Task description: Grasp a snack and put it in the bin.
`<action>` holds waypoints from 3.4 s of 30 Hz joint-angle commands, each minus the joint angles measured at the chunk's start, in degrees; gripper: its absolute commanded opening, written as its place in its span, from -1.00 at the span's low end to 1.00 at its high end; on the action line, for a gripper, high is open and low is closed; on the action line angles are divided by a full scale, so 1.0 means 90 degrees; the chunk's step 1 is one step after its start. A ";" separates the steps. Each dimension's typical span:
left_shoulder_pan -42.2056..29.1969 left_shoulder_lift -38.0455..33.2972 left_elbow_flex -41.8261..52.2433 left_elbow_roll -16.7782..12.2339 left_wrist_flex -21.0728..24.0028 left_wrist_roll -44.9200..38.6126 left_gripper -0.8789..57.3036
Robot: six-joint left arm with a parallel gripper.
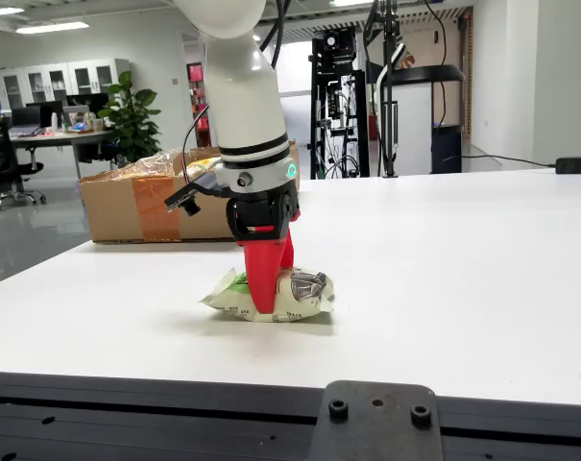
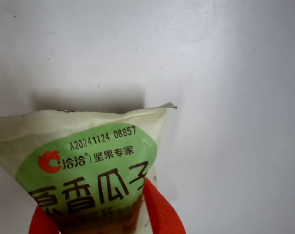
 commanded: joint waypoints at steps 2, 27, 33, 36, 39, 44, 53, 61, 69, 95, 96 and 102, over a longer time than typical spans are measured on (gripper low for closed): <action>0.0008 -0.0031 0.0048 0.0020 0.0002 0.0008 -0.17; 0.0107 -0.0599 0.0128 0.0175 0.0363 0.0069 -0.67; 0.0242 -0.0939 0.0128 0.0305 0.0480 0.0084 -0.69; 0.0358 -0.1094 0.0128 0.0372 0.0531 0.0127 -0.69; 0.0514 -0.1246 0.0126 0.0432 0.0564 0.0174 -0.70; 0.0843 -0.1465 0.0070 0.0506 0.0595 0.0296 -0.70; 0.1424 -0.1665 -0.0369 0.0786 0.0766 0.0763 -0.70; 0.1934 -0.1695 -0.0761 0.0911 0.0852 0.1188 -0.70; 0.2353 -0.1691 -0.1227 0.1071 0.0949 0.1654 -0.70; 0.3350 -0.1300 -0.3000 0.1313 0.1460 0.2572 -0.69; 0.3370 -0.1280 -0.3042 0.1318 0.1467 0.2601 -0.68; 0.3462 -0.1145 -0.3303 0.1352 0.1553 0.2774 -0.52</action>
